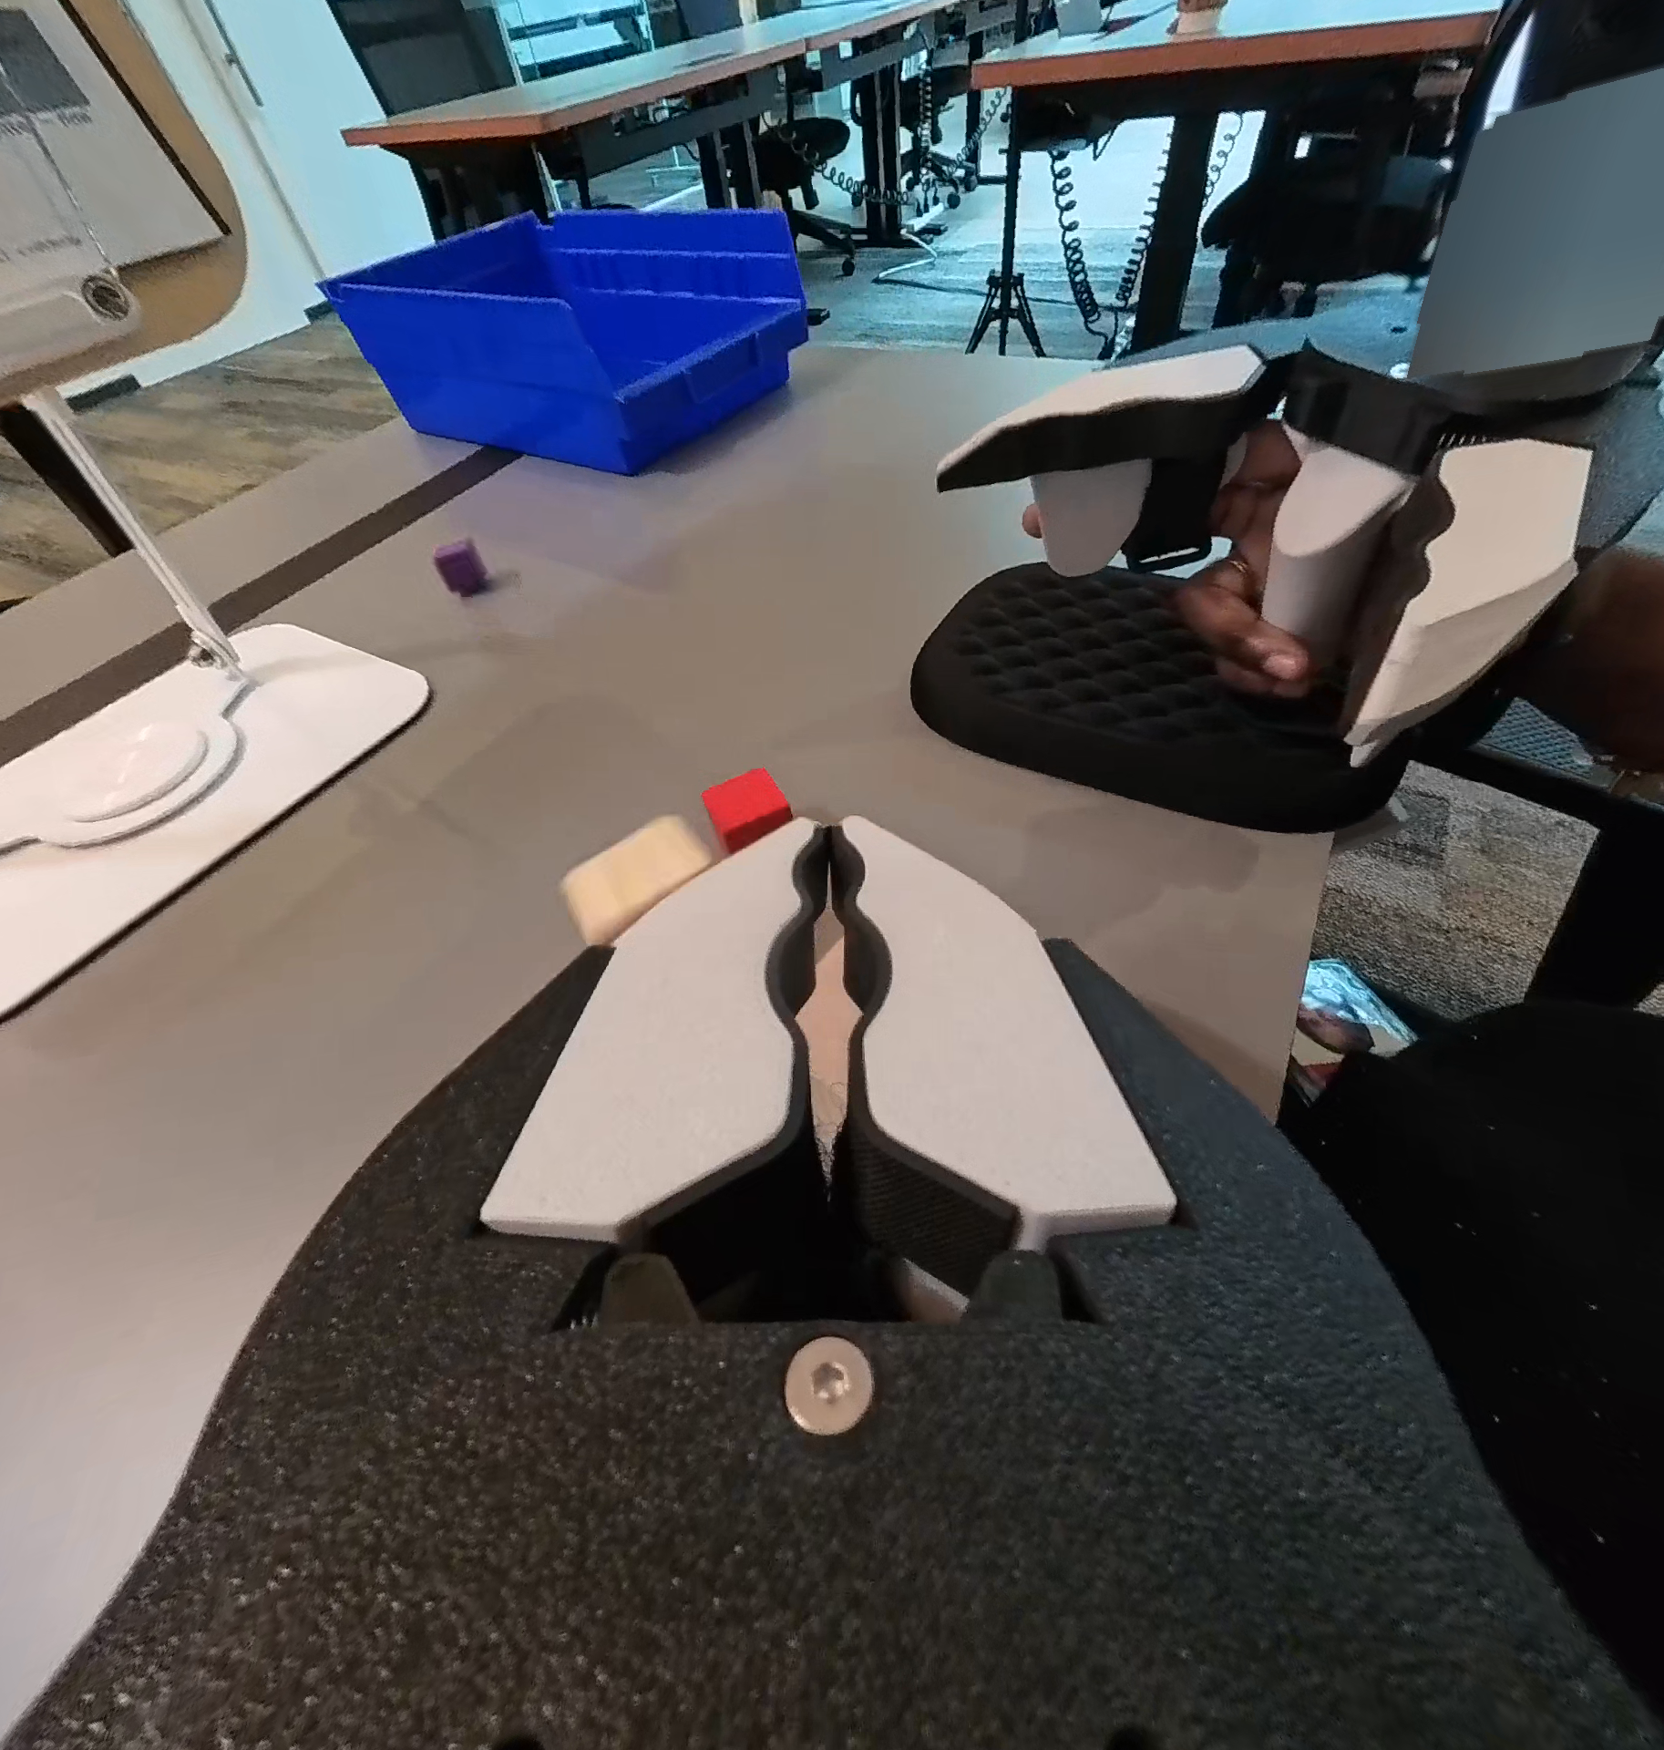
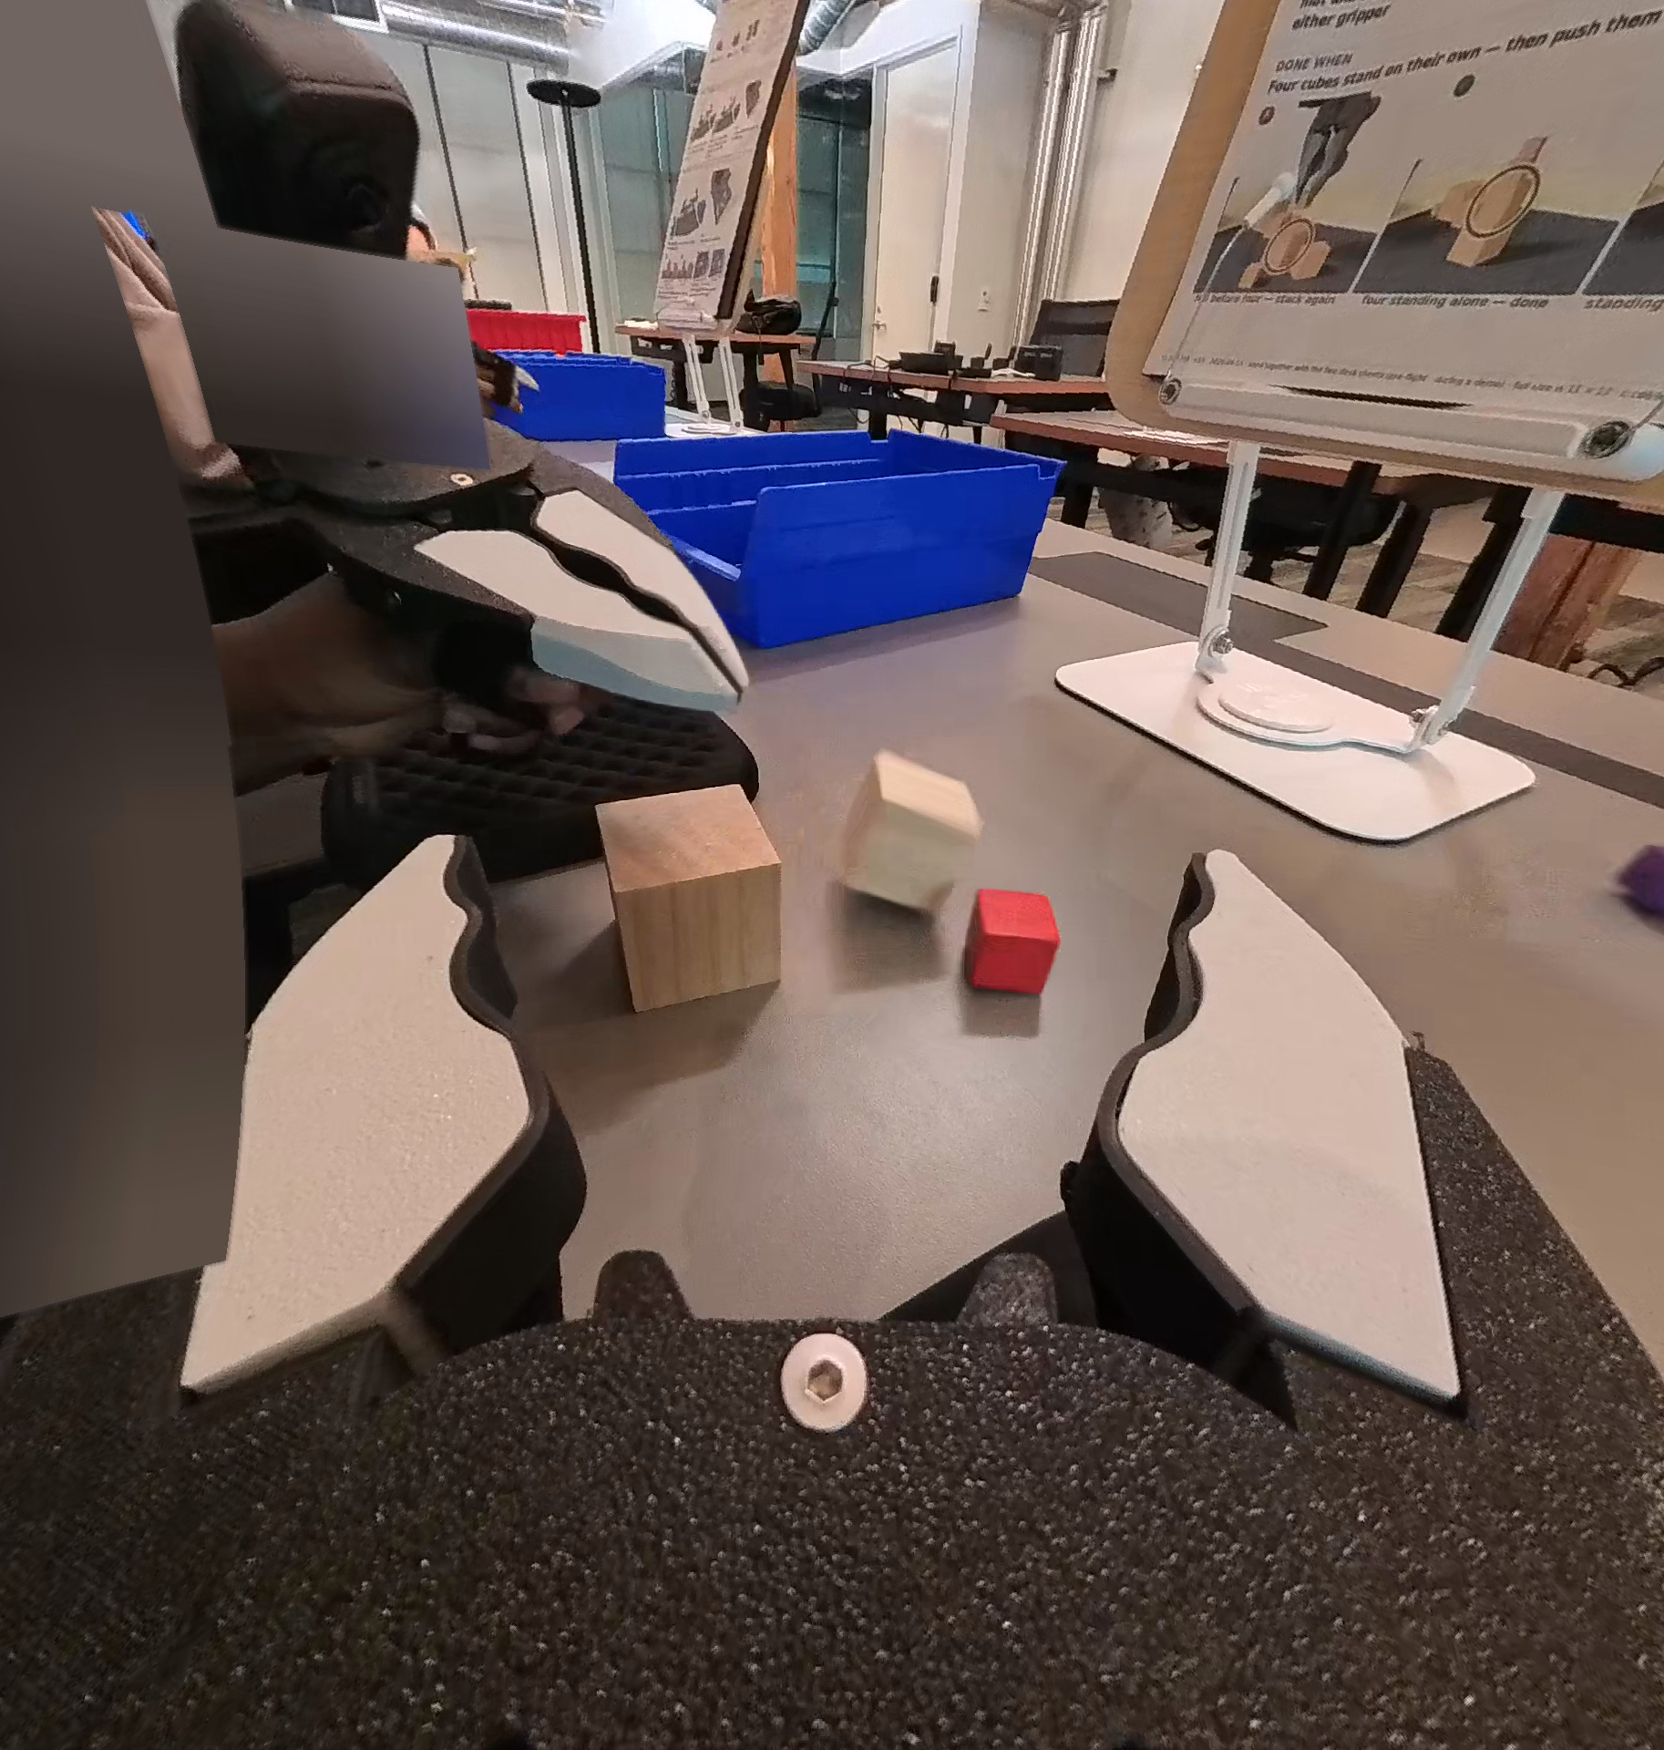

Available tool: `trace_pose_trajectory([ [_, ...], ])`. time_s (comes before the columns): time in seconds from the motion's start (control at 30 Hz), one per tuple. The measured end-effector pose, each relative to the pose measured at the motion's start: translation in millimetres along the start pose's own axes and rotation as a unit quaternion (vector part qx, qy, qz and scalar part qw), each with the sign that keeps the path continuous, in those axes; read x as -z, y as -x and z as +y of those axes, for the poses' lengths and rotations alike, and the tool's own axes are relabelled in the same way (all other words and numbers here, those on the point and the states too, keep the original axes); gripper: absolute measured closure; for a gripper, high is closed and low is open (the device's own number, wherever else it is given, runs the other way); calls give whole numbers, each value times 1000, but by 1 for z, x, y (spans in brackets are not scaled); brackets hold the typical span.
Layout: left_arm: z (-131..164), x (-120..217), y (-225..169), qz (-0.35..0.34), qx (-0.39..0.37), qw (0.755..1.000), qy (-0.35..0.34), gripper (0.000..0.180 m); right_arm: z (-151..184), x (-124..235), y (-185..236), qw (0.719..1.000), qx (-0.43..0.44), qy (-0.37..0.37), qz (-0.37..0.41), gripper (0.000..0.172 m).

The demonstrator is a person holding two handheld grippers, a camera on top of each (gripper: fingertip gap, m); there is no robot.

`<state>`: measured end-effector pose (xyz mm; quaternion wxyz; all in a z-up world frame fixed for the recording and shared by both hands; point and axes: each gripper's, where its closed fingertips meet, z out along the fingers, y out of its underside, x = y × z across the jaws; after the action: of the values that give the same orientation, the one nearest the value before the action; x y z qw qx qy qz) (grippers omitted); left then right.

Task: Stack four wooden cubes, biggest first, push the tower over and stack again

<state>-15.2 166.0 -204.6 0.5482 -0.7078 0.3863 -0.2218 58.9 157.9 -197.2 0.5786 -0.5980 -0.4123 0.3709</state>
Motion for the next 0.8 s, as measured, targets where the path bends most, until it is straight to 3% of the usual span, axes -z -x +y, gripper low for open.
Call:
trace_pose_trajectory([
  [0.13, -9, 7, -1, 3, 2, 1000, -31, 180, -1, 1, -1, 1000, -4, -3, 0, 40],
  [0.3, -22, 22, 0, 5, 25, 995, -99, 161, -1, 1, -1, 1000, -4, -4, 1, 40],
  [0.4, -30, 34, 7, -11, 45, 989, -142, 123, 0, 0, -1, 1000, -4, -2, 1, 40],
  [0.53, -30, 45, 22, -43, 84, 983, -159, 38, 0, 0, -1, 1000, -4, -2, 1, 41],
  [0.8, -22, 58, 22, -36, 32, 987, -152, 34, 0, 0, -2, 1000, -4, 1, 4, 41],
])
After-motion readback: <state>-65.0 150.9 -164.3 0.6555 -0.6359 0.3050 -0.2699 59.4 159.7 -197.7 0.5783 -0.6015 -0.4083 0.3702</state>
